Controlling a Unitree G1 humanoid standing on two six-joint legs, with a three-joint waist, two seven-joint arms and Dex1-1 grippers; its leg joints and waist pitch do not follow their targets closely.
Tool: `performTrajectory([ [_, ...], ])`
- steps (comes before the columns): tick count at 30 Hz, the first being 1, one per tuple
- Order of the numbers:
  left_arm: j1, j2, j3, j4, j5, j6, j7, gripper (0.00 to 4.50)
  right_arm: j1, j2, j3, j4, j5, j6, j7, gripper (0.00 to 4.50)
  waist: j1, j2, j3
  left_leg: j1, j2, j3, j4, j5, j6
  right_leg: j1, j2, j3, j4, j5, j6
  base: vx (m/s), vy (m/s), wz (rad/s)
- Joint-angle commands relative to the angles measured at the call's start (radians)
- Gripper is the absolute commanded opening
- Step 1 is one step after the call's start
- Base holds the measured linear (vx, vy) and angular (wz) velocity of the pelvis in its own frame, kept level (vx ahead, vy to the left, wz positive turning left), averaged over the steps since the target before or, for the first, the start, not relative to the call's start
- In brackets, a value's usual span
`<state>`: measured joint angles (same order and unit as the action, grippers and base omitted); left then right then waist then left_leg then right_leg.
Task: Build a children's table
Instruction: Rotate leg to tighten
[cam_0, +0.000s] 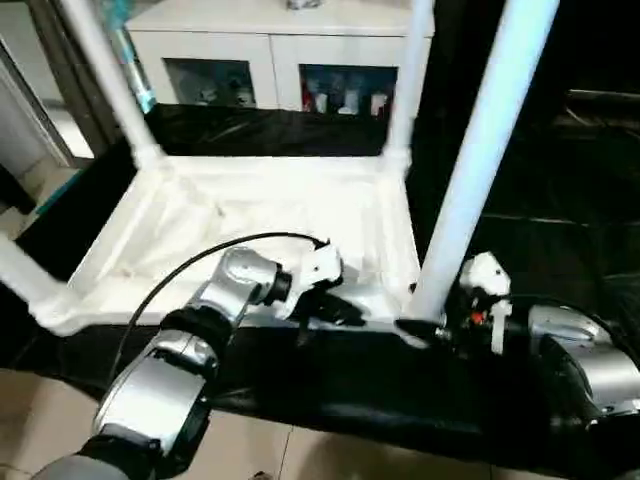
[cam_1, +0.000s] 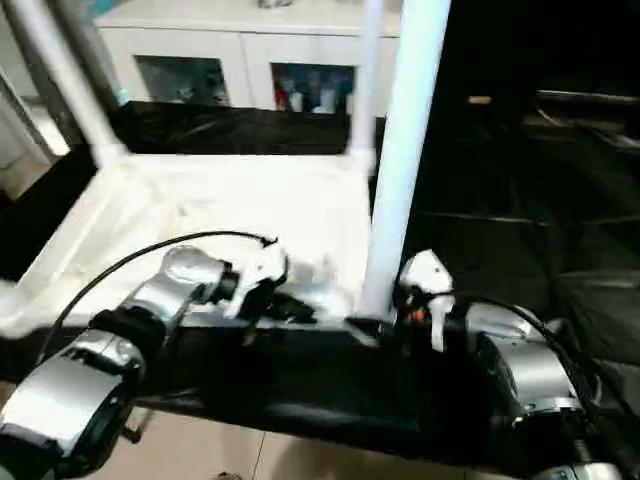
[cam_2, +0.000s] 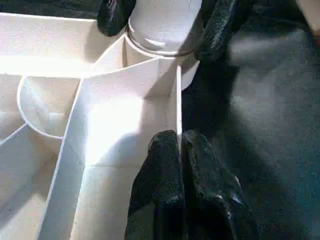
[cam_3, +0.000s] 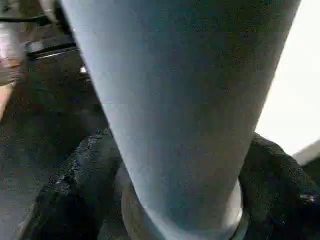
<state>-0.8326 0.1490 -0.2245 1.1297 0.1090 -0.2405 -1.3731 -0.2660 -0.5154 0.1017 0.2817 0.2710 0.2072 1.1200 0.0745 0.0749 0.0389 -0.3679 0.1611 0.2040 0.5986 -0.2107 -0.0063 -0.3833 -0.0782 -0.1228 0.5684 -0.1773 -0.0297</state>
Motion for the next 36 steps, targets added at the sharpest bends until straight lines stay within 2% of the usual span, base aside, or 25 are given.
performTrajectory([
  [1,0.008,0.002,-0.016,-0.021,-0.009,0.001,-0.032,0.0,0.011,0.002,0.026,-0.023,0.014,0.018,0.03,3.32,0.002,-0.024,-0.059,0.009,0.096,-0.043,-0.068,-0.135,0.132,0.049,-0.111,0.069,-0.06,-0.175,-0.206,0.0,0.0,0.0],
  [10,0.019,-0.003,-0.01,-0.038,-0.008,0.005,-0.016,0.0,0.017,0.022,0.029,-0.034,0.03,0.049,0.033,2.61,0.011,-0.026,-0.06,0.01,0.095,-0.043,-0.066,-0.112,0.127,0.048,-0.11,0.069,-0.059,-0.185,-0.194,0.0,0.0,0.0],
  [13,0.004,-0.027,0.009,-0.013,-0.005,0.013,0.081,0.0,0.028,0.058,0.015,-0.013,0.029,0.051,-0.023,2.56,0.011,-0.029,-0.059,0.009,0.093,-0.042,-0.065,-0.118,0.125,0.047,-0.111,0.068,-0.063,-0.21,-0.186,0.0,0.0,0.0],
  [14,0.004,-0.027,0.009,-0.013,-0.005,0.013,0.081,0.0,0.028,0.058,0.015,-0.013,0.029,0.051,-0.023,2.55,0.013,-0.028,-0.056,0.012,0.092,-0.042,-0.067,-0.135,0.117,0.045,-0.11,0.067,-0.069,-0.247,-0.179,0.0,0.0,0.0],
  [15,-0.009,-0.041,0.018,0.007,-0.001,0.019,0.158,0.0,0.029,0.082,0.007,0.008,0.01,0.041,-0.077,2.55,0.012,-0.029,-0.055,0.012,0.091,-0.042,-0.068,-0.142,0.113,0.045,-0.11,0.067,-0.071,-0.266,-0.173,0.0,0.0,0.0],
  [16,-0.014,-0.047,0.021,0.013,0.001,0.023,0.187,0.0,0.025,0.094,0.002,0.019,0.002,0.037,-0.107,2.53,0.01,-0.028,-0.052,0.015,0.091,-0.042,-0.07,-0.164,0.098,0.041,-0.109,0.066,-0.077,-0.31,-0.164,0.0,0.0,0.0],
  [17,-0.032,-0.071,0.032,0.036,0.007,0.04,0.297,0.0,0.007,0.143,-0.019,0.069,-0.033,0.022,-0.23,2.53,0.003,-0.027,-0.05,0.018,0.09,-0.044,-0.072,-0.183,0.072,0.036,-0.108,0.067,-0.08,-0.35,-0.155,0.0,0.0,0.0],
  [18,-0.036,-0.077,0.033,0.041,0.01,0.043,0.323,0.0,0.003,0.154,-0.023,0.08,-0.039,0.018,-0.255,2.53,-0.001,-0.027,-0.05,0.02,0.087,-0.046,-0.074,-0.198,0.061,0.037,-0.109,0.065,-0.083,-0.372,-0.152,0.0,0.0,0.0],
  [19,-0.048,-0.097,0.038,0.054,0.017,0.054,0.4,0.0,-0.009,0.187,-0.036,0.114,-0.056,0.006,-0.326,2.52,-0.006,-0.032,-0.048,0.021,0.084,-0.047,-0.074,-0.21,0.047,0.037,-0.109,0.064,-0.091,-0.412,-0.136,0.0,0.0,0.0],
  [20,-0.051,-0.101,0.038,0.055,0.019,0.056,0.416,0.0,-0.011,0.193,-0.038,0.121,-0.058,0.004,-0.337,2.52,-0.011,-0.03,-0.046,0.024,0.085,-0.049,-0.077,-0.224,0.041,0.036,-0.111,0.063,-0.097,-0.435,-0.132,0.0,0.0,0.0],
  [21,-0.06,-0.125,0.04,0.061,0.021,0.069,0.459,0.0,-0.032,0.23,-0.059,0.159,-0.08,0.004,-0.447,2.52,-0.015,-0.029,-0.046,0.023,0.085,-0.05,-0.077,-0.228,0.041,0.039,-0.11,0.064,-0.097,-0.435,-0.129,0.0,0.0,0.0],
  [23,-0.07,-0.148,0.039,0.066,0.025,0.08,0.5,0.0,-0.055,0.261,-0.076,0.2,-0.111,-0.01,-0.56,2.52,-0.033,-0.027,-0.048,0.02,0.084,-0.052,-0.079,-0.235,0.033,0.037,-0.109,0.064,-0.094,-0.413,-0.137,0.0,0.0,0.0],
  [24,-0.081,-0.18,0.035,0.073,0.031,0.092,0.547,0.0,-0.089,0.299,-0.098,0.26,-0.137,-0.024,-0.69,2.52,-0.039,-0.029,-0.048,0.02,0.083,-0.052,-0.079,-0.236,0.033,0.037,-0.11,0.064,-0.095,-0.404,-0.14,0.0,0.0,0.0],
  [25,-0.086,-0.199,0.032,0.077,0.035,0.099,0.576,0.0,-0.107,0.324,-0.115,0.284,-0.137,-0.023,-0.747,2.52,-0.042,-0.021,-0.049,0.02,0.083,-0.053,-0.078,-0.238,0.032,0.037,-0.111,0.066,-0.094,-0.396,-0.145,0.0,0.0,0.0],
  [26,-0.089,-0.206,0.031,0.08,0.036,0.101,0.587,0.0,-0.113,0.334,-0.122,0.292,-0.137,-0.022,-0.766,2.52,-0.048,-0.024,-0.05,0.021,0.081,-0.051,-0.077,-0.239,0.033,0.037,-0.109,0.066,-0.095,-0.383,-0.151,0.0,0.0,0.0],
  [28,-0.098,-0.238,0.021,0.091,0.048,0.106,0.629,0.0,-0.138,0.371,-0.119,0.316,-0.154,-0.021,-0.808,2.52,-0.048,-0.024,-0.052,0.016,0.079,-0.049,-0.074,-0.213,0.051,0.04,-0.109,0.068,-0.09,-0.343,-0.158,0.0,0.0,0.0],
  [29,-0.103,-0.248,0.018,0.097,0.055,0.103,0.64,0.0,-0.148,0.383,-0.104,0.325,-0.168,-0.035,-0.803,2.52,-0.048,-0.019,-0.054,0.013,0.079,-0.049,-0.072,-0.195,0.063,0.044,-0.109,0.068,-0.086,-0.312,-0.165,0.0,0.0,0.0],
  [30,-0.103,-0.25,0.017,0.098,0.056,0.102,0.642,0.0,-0.149,0.386,-0.101,0.326,-0.168,-0.039,-0.798,2.52,-0.049,-0.022,-0.056,0.011,0.078,-0.048,-0.071,-0.182,0.071,0.045,-0.108,0.067,-0.084,-0.29,-0.167,0.0,0.0,0.0],
  [32,-0.109,-0.258,0.012,0.106,0.066,0.095,0.65,0.0,-0.157,0.401,-0.086,0.329,-0.167,-0.072,-0.763,2.52,-0.046,-0.023,-0.059,0.008,0.078,-0.046,-0.067,-0.15,0.102,0.048,-0.109,0.068,-0.076,-0.234,-0.179,0.0,0.0,0.0],
  [34,-0.109,-0.254,0.012,0.106,0.065,0.091,0.639,0.0,-0.154,0.397,-0.082,0.32,-0.158,-0.081,-0.736,3.21,-0.046,-0.022,-0.059,0.007,0.078,-0.045,-0.067,-0.144,0.114,0.049,-0.107,0.068,-0.073,-0.217,-0.185,0.0,0.0,0.0],
  [36,-0.108,-0.245,0.011,0.104,0.065,0.088,0.623,0.0,-0.15,0.387,-0.08,0.309,-0.143,-0.089,-0.702,3.24,-0.046,-0.021,-0.058,0.009,0.079,-0.045,-0.067,-0.159,0.117,0.048,-0.107,0.066,-0.075,-0.237,-0.185,0.0,0.0,0.0],
])
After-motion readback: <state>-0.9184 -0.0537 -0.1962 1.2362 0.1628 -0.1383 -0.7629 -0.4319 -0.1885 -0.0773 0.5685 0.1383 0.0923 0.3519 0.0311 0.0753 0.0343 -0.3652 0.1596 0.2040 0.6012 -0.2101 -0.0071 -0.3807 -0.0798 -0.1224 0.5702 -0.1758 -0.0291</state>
